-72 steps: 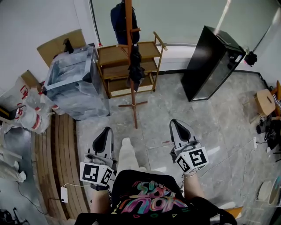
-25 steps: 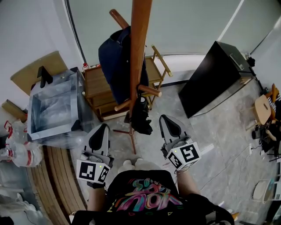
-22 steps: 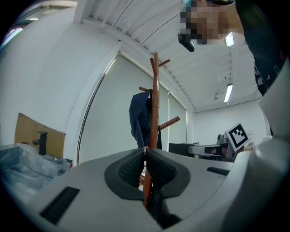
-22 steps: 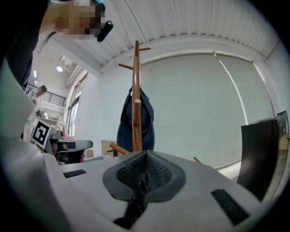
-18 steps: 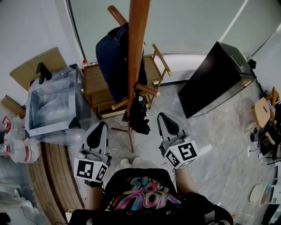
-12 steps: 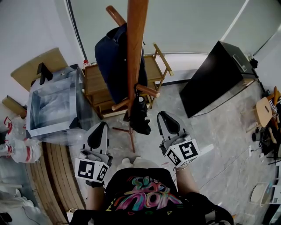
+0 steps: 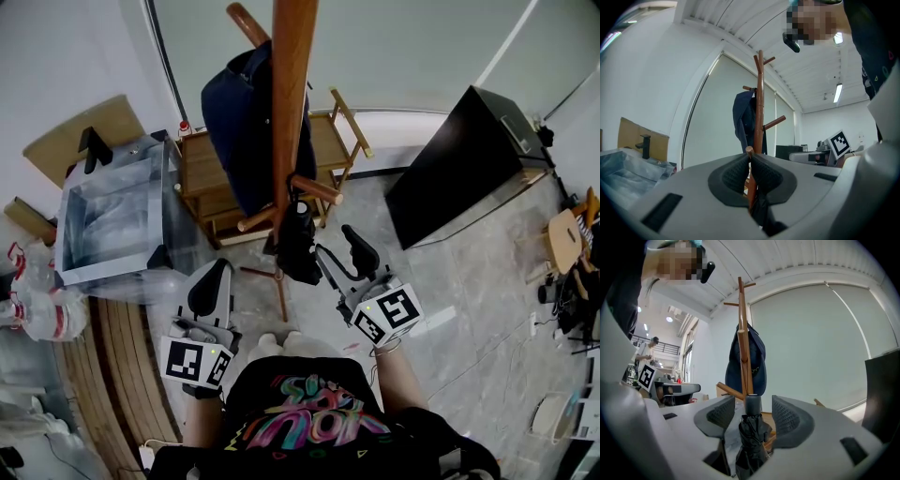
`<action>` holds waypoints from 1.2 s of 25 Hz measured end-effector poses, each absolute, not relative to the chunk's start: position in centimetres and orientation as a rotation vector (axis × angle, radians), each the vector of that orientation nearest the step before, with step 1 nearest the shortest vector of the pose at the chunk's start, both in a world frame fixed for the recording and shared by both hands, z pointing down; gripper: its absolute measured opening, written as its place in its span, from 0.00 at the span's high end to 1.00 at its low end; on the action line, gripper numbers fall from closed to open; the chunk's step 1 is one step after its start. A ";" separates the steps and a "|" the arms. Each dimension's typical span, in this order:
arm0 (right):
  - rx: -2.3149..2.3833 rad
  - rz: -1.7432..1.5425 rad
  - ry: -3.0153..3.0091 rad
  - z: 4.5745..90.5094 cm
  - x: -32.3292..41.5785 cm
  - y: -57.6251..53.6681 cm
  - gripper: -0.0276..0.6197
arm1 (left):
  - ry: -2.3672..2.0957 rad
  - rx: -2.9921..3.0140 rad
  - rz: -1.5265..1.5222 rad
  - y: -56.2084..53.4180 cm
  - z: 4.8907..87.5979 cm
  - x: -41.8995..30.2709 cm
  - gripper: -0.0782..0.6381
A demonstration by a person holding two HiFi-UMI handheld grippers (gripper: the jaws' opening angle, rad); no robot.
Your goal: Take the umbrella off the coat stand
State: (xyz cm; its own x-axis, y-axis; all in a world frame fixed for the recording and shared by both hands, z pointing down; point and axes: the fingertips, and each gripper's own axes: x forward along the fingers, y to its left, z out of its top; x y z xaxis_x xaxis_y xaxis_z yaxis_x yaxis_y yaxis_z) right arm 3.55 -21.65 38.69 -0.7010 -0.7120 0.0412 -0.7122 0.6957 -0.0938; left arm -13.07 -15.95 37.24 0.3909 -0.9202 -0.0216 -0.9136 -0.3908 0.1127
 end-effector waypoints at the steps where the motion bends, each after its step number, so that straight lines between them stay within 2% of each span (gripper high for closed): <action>1: 1.198 0.164 -2.894 39.0 3.3 -21.7 0.57 | -1.688 2.545 -0.122 -15.9 37.4 -13.1 0.84; 7: 1.134 0.206 -2.884 41.0 1.5 -22.5 0.43 | -1.698 2.530 -0.121 -15.6 37.7 -13.4 0.84; 13: 1.109 0.234 -2.840 44.2 0.3 -23.7 0.35 | -1.695 2.519 -0.113 -15.6 38.1 -13.6 0.84; 30: 1.092 0.290 -2.752 50.7 -2.0 -26.3 0.32 | -1.665 2.511 -0.089 -15.8 39.6 -13.2 0.84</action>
State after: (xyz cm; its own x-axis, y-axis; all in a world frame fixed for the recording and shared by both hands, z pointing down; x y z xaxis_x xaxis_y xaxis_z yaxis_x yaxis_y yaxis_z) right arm -2.03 -26.27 50.69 -0.7186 -0.6581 0.2247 -0.6905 0.7136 -0.1183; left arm -13.19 -15.78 39.62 0.3907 -0.9203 0.0216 -0.9128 -0.3843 0.1384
